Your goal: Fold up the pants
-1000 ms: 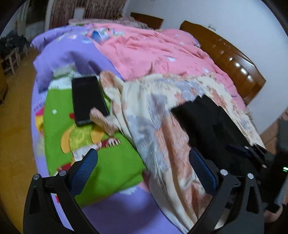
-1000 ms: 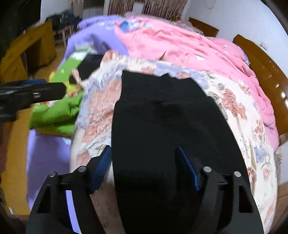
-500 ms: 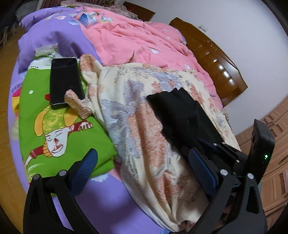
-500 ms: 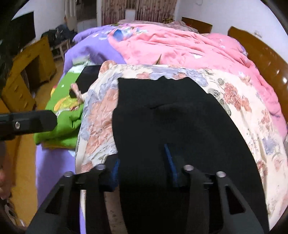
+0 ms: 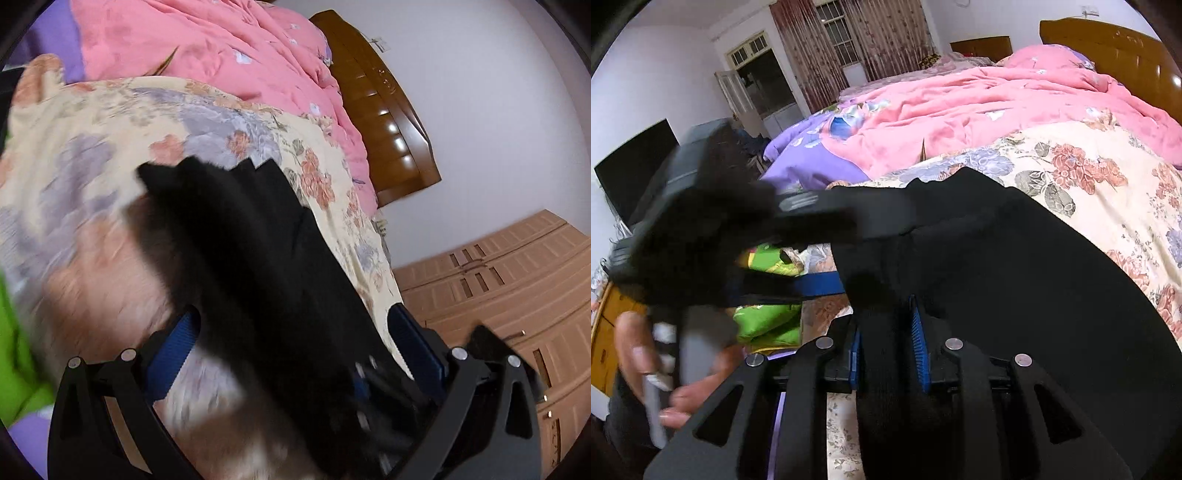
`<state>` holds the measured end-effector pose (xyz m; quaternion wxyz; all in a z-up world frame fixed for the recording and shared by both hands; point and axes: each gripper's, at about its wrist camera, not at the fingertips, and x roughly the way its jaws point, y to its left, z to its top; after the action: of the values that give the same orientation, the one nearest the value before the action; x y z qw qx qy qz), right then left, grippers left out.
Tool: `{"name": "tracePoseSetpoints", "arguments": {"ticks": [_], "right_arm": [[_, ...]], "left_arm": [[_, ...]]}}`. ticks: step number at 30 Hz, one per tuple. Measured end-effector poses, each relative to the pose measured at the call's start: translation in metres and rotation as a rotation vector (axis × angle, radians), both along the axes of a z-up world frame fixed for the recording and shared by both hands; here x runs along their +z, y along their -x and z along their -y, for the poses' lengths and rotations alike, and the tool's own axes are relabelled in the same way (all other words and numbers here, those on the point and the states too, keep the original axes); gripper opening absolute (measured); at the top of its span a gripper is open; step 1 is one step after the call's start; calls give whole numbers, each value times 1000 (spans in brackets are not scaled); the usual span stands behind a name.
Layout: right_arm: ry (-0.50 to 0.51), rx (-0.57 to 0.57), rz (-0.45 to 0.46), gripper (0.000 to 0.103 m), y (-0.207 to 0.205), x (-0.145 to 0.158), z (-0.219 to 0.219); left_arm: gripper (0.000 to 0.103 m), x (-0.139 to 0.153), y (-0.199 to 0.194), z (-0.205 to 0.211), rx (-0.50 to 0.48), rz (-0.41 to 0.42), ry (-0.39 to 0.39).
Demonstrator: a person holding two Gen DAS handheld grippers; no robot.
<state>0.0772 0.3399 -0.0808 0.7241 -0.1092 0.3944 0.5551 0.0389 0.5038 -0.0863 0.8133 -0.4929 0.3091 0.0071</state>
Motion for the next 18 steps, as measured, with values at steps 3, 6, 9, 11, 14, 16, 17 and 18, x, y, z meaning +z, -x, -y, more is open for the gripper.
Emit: {"name": "tracePoseSetpoints", "arguments": {"ticks": [3,6,9,11,14,16,17,18], "right_arm": [[28,-2,4,30,0,4,2],[49,-8,-15,71,0,20,23],[75,-67,118,88,6,38,77],[154,-148,163,88,1,34,107],[273,-259,171,88,-11,11,145],[350,-262,170,89,-11,-14,154],[323,-261,204,89,-5,-16,157],[330,-263,206,89,-5,-15,156]], "left_arm": [[65,-6,-24,-3,-3,-19,-29],[39,-8,-29,-7,-1,-50,-82],[36,-2,-22,-9,-20,-30,-147],[36,-2,-23,-9,-29,-19,-169],[36,-4,-24,-9,-30,1,-187],[36,-5,-22,-11,-26,14,-175],[36,-4,-18,-11,-25,18,-174],[36,-3,-18,-11,-23,18,-178]]}}
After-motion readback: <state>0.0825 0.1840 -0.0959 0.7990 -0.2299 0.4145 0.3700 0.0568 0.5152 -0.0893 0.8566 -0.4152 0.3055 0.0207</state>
